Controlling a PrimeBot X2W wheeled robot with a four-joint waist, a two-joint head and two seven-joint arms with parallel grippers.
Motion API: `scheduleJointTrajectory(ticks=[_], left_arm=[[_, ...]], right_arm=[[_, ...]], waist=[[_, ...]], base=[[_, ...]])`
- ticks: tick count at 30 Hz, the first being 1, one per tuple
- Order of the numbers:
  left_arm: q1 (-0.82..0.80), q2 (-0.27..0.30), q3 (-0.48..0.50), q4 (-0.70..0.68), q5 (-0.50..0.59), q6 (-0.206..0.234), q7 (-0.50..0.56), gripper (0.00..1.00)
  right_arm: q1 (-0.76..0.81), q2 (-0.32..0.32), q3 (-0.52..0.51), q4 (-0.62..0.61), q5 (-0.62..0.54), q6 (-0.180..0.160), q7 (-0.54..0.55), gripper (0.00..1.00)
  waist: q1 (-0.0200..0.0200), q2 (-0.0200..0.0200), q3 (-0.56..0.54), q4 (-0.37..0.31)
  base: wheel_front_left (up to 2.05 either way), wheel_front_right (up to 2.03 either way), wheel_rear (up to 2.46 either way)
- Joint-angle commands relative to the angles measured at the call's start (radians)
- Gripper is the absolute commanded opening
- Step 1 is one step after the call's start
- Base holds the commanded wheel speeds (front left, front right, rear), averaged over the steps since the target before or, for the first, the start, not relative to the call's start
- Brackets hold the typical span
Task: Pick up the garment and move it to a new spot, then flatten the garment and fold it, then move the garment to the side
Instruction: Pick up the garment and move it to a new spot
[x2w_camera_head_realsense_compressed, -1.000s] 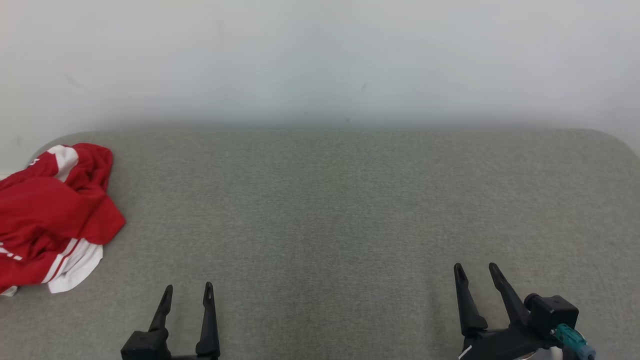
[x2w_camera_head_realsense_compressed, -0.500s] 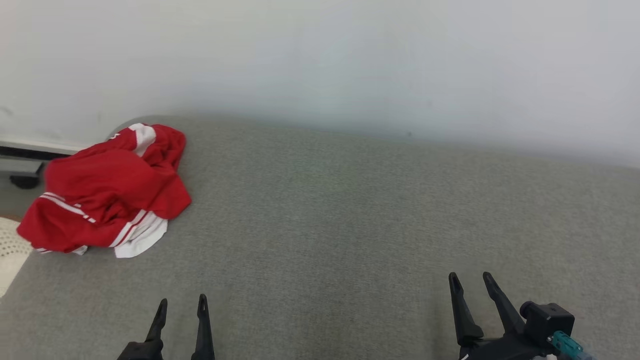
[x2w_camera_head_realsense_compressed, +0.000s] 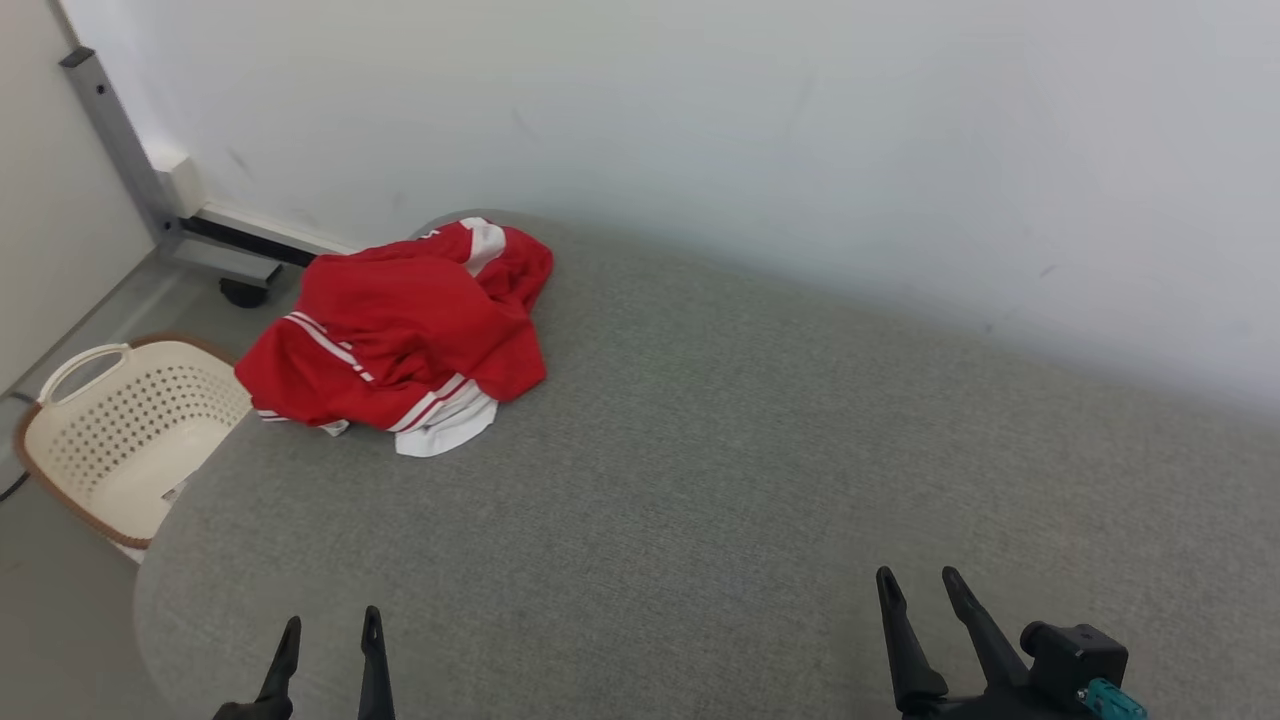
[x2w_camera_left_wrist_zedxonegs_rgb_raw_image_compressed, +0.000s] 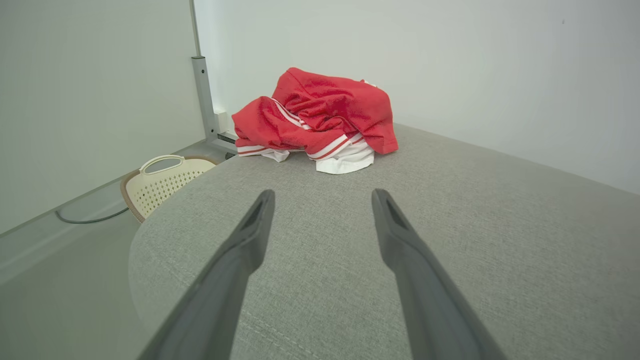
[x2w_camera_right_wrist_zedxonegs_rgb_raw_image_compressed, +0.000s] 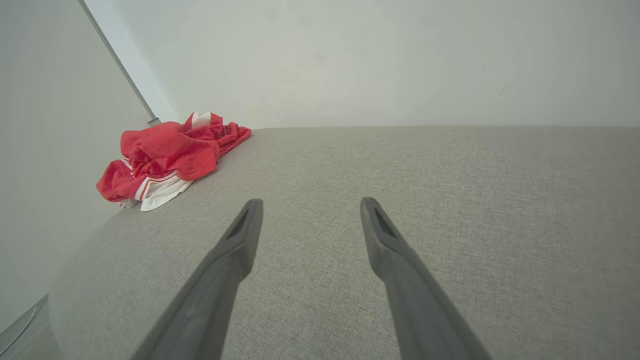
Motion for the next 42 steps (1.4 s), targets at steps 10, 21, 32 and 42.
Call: scheduleJointTrajectory(ticks=[10,21,32,42], left_arm=[[0.035,0.003,0.033,-0.036,-0.015,0.011,-0.004,1.0],[-0.027,0.0,0.031,0.014,-0.039,0.008,0.009,1.0],[-0.397,-0.007,-0.075,0.303,-0.027,-0.047,0.219,1.0],[-0.712,0.017,-0.044,0.552,-0.061,-0.051,0.203,1.0]], right_arm=[[-0.042,-0.002,0.037,0.026,0.02,-0.002,-0.012,1.0],[-0.057,-0.002,0.047,0.044,0.024,-0.002,-0.006,1.0],[-0.033,-0.002,0.009,-0.006,-0.027,-0.002,0.032,1.0],[-0.045,-0.002,-0.01,-0.173,-0.138,-0.002,0.151,1.0]], waist=[[0.0,0.0,0.013,0.083],[0.0,0.0,0.02,0.086],[0.0,0.0,0.074,0.075],[0.0,0.0,0.234,-0.063]], base=[[0.0,0.0,0.0],[0.0,0.0,0.0],[0.0,0.0,0.0],[0.0,0.0,0.0]])
